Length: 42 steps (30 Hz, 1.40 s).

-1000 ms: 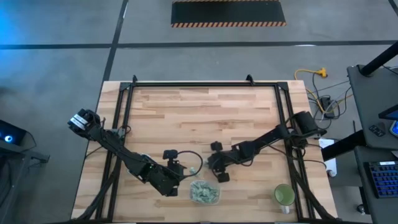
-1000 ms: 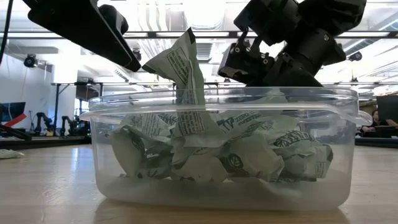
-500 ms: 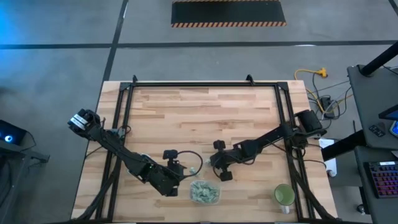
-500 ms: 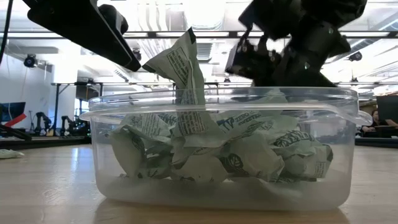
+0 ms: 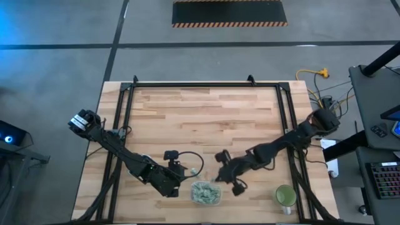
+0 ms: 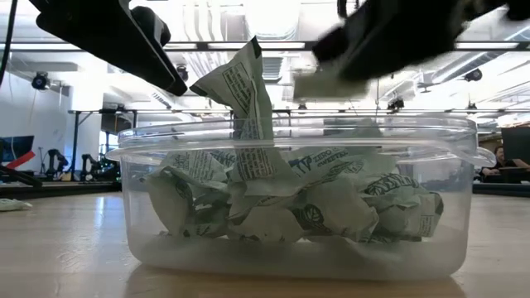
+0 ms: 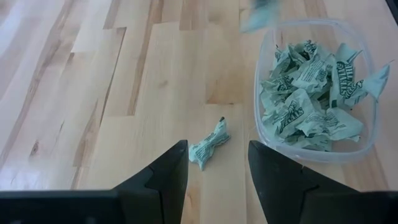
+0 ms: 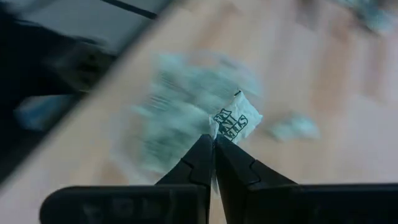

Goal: Pick and place Stevia / Truvia into bins
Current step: Put the stevia packet into the transparent container

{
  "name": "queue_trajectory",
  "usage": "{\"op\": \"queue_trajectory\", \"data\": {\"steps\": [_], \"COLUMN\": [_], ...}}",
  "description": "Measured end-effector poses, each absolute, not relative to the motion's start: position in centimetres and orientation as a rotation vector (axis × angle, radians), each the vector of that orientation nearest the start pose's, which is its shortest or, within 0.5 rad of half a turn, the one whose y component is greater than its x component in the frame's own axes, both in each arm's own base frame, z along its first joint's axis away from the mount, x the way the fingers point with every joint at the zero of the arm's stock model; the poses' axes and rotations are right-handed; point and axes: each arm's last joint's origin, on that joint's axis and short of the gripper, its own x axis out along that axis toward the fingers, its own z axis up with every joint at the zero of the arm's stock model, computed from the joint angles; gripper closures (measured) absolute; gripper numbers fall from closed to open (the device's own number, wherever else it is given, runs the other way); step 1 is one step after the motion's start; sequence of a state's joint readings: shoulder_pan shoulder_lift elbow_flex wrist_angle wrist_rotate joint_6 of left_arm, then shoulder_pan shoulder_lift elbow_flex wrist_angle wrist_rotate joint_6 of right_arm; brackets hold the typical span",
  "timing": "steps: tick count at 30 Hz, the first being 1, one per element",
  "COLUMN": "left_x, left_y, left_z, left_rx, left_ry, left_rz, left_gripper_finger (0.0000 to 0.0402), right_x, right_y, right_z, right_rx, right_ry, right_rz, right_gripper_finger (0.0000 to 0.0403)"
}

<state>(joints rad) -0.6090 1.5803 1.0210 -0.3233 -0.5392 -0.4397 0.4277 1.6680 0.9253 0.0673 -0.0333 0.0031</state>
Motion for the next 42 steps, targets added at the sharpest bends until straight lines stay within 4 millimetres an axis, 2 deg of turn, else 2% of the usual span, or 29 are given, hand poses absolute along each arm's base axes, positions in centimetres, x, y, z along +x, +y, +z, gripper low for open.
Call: {"op": "queue_trajectory", "data": {"steps": [4,9,15,26,30,36,42], "left_x": [27.2,27.2,27.2,27.2,26.1,23.3,21.1], "left_y": [-17.1,-17.2,-17.2,-17.2,-16.8,-15.3,-15.0], "left_z": [21.7,21.7,21.7,21.6,20.7,19.5,19.2], "left_rx": [0.06,0.057,0.055,0.051,-0.025,-0.119,-0.173], "left_ry": [0.731,0.727,0.725,0.737,0.874,1.103,1.214], "left_rz": [0.097,0.096,0.096,0.094,0.14,0.409,0.594], "left_gripper_finger": [0.0249,0.0249,0.0249,0.0249,0.0249,0.0249,0.0249], "right_x": [30.9,31.0,31.0,31.1,30.7,29.5,29.0], "right_y": [16.2,16.7,16.7,16.5,15.8,14.6,14.3], "right_z": [18.5,17.7,17.7,17.7,17.8,18.0,18.4], "right_rx": [-0.149,-0.155,-0.153,-0.131,-0.159,-0.205,-0.196], "right_ry": [0.587,0.61,0.611,0.616,0.678,0.795,0.824], "right_rz": [0.624,0.636,0.634,0.601,0.477,0.252,0.233], "right_gripper_finger": [0.0394,0.0394,0.0387,0.0273,0.0253,0.0255,0.0268]}}
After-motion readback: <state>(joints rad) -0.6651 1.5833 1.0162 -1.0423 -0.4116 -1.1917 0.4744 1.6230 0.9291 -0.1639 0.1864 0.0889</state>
